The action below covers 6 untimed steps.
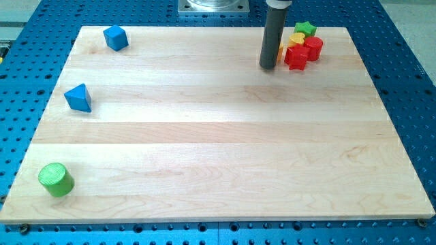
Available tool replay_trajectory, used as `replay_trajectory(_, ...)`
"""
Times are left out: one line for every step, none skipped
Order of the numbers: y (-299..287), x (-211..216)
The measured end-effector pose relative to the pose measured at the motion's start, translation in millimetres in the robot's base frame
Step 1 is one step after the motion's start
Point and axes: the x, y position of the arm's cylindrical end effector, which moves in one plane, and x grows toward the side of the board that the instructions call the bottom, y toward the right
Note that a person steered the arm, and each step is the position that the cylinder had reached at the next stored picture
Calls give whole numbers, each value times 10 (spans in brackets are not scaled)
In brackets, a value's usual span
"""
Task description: Place the hexagon closely to the heart
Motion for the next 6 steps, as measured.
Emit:
replay_trajectory(31,-29)
replay_trajectory(93,-176)
replay_trajectory(208,-179)
replay_trajectory(184,-255)
replay_trajectory(13,-357)
replay_trajectory(13,-394)
